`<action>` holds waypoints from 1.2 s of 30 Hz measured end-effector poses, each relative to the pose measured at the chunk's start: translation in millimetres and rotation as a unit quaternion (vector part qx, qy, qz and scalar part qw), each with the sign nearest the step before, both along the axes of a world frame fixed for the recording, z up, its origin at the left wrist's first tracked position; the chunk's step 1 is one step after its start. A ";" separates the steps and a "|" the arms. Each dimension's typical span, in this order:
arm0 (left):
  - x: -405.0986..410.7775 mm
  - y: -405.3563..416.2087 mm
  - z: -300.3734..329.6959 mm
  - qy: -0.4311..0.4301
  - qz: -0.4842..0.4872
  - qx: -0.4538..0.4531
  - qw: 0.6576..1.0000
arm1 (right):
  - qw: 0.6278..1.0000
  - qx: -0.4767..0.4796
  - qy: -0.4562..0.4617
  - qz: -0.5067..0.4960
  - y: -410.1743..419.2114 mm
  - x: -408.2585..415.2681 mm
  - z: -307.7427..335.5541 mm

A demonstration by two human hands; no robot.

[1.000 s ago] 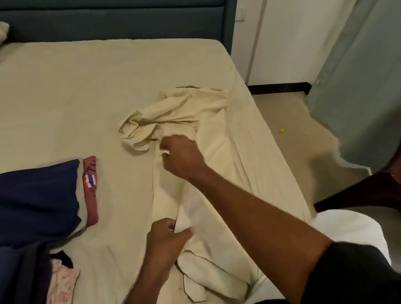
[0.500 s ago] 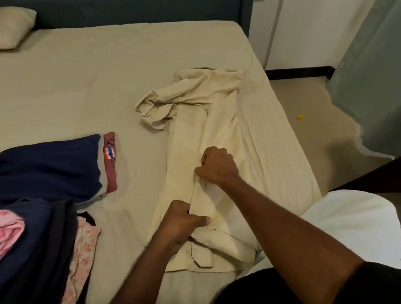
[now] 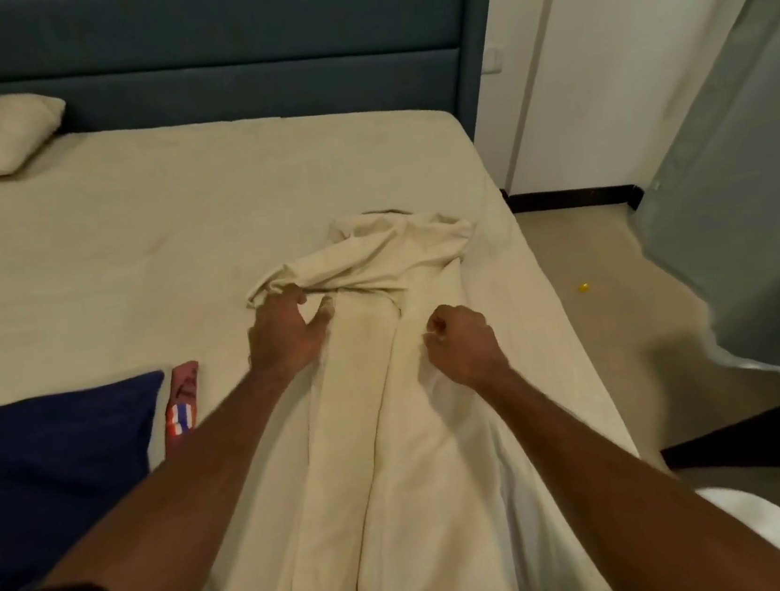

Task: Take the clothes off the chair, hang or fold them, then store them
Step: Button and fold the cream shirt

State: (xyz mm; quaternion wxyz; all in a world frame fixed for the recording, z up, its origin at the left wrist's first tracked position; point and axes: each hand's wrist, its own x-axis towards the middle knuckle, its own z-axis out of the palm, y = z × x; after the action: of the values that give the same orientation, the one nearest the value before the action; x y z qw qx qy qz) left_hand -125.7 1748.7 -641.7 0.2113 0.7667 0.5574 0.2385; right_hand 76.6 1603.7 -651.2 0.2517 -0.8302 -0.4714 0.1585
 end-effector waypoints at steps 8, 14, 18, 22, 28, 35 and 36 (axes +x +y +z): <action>8.5 146.2 -17.1 0.082 -0.040 -0.105 0.990 | 0.995 0.032 -0.059 -0.077 93.6 111.3 29.4; -9.7 173.6 -14.9 0.031 -0.061 -0.119 0.990 | 0.989 -0.106 -0.099 -0.029 164.2 148.3 27.6; -58.2 203.3 11.5 -0.046 -0.008 -0.292 0.955 | 0.993 -0.045 -0.107 -0.011 206.1 134.8 37.8; -88.1 205.5 19.3 0.058 -0.003 -0.298 0.953 | 0.985 -0.138 0.003 0.107 214.2 99.3 29.2; -80.0 170.1 -4.3 0.151 0.047 -0.032 0.987 | 0.996 -0.043 -0.016 0.075 180.1 67.0 4.0; -63.0 119.6 -12.3 0.311 -0.045 -0.003 0.949 | 0.986 0.061 -0.140 0.068 134.1 25.6 -18.1; -71.8 122.1 -10.5 0.305 -0.029 -0.007 0.952 | 0.982 0.036 -0.157 0.096 129.7 20.7 -19.2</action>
State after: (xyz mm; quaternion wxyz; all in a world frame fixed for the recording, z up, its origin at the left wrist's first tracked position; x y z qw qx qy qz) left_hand -197.6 1870.8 -652.2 0.0433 0.8175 0.5741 -0.0167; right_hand 97.2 1733.4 -670.4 0.1874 -0.7859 -0.5883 0.0323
